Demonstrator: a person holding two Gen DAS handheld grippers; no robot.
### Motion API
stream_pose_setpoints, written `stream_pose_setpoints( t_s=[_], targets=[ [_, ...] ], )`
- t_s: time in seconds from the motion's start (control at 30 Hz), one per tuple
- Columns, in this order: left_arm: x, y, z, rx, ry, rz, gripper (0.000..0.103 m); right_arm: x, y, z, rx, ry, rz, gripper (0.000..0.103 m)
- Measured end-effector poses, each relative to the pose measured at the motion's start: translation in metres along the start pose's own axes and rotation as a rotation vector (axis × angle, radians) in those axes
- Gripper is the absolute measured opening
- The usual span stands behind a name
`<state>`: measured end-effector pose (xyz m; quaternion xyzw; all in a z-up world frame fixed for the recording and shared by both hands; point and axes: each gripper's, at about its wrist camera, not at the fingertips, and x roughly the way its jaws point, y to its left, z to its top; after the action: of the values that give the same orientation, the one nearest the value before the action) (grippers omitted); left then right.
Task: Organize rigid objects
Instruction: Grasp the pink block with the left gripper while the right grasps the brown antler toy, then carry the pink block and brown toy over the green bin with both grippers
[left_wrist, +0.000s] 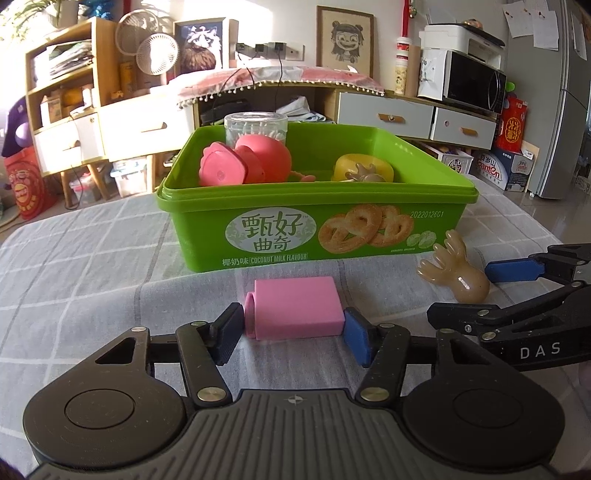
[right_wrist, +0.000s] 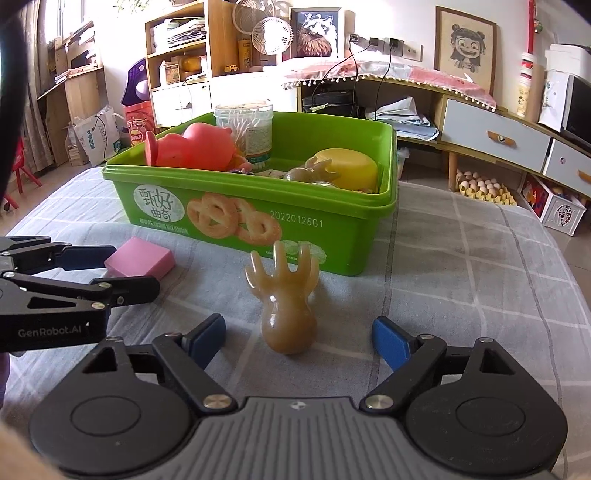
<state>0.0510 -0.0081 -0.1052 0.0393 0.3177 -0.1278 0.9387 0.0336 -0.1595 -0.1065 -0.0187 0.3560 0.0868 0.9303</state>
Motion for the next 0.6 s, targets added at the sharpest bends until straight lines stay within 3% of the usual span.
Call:
stream_pose_setpoints(
  t_s=[0.1, 0.17, 0.23, 0.6],
  targets=[
    [-0.001, -0.001, 0.001, -0.008, 0.002, -0.009, 0.059, -0.003, 0.005, 0.0, -0.011, -0.007, 0.011, 0.045],
    [-0.002, -0.002, 0.001, -0.009, 0.006, -0.013, 0.059, -0.005, 0.007, 0.001, -0.019, -0.008, 0.018, 0.022],
    [-0.003, -0.001, 0.003, -0.017, 0.015, -0.026, 0.058, -0.006, 0.008, 0.004, -0.018, -0.002, 0.025, 0.006],
    [-0.026, -0.003, 0.015, -0.013, -0.005, -0.072, 0.058, -0.027, 0.002, 0.02, 0.03, -0.03, 0.108, 0.006]
  ],
)
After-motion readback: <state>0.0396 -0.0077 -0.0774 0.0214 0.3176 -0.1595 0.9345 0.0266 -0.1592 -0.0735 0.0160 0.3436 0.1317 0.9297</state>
